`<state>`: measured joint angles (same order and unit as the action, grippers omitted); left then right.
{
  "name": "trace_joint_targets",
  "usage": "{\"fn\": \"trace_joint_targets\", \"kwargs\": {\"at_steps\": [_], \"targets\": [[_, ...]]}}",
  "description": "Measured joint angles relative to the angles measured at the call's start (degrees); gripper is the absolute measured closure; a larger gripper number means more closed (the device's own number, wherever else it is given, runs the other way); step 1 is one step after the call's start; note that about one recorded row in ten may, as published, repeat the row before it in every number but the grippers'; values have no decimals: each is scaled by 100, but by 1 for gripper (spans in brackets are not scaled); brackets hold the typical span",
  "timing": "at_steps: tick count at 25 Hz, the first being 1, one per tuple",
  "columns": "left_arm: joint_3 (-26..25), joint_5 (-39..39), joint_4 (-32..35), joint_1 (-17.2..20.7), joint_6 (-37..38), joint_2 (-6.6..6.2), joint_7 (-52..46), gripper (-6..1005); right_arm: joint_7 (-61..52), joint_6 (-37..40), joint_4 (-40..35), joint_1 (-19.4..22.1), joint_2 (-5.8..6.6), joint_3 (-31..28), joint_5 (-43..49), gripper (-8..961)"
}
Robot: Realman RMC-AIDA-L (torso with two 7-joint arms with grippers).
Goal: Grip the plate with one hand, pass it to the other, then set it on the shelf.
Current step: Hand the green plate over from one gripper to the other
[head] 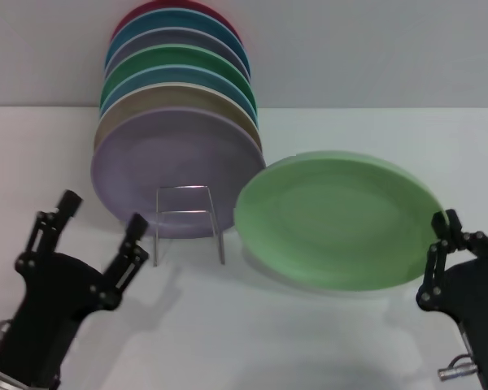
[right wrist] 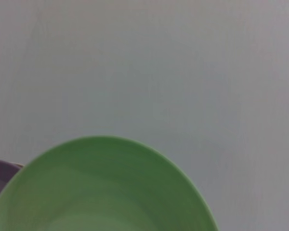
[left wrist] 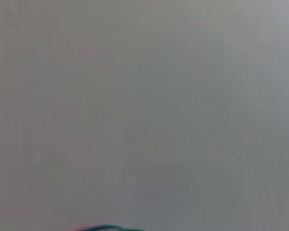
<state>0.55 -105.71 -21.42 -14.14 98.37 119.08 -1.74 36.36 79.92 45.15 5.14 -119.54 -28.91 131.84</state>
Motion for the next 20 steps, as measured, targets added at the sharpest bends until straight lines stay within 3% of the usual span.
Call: {"fn": "trace_joint_targets", "kwargs": {"at_steps": [9,20], "targets": [[209,-190,-241,6,-380,1,487,141,779,576,56,-182,-1,1087,-1148,935],[198,-378,-428,-221,-1096,1,493,142,913,629,58,-353,-4,1307,-1489,934]]}}
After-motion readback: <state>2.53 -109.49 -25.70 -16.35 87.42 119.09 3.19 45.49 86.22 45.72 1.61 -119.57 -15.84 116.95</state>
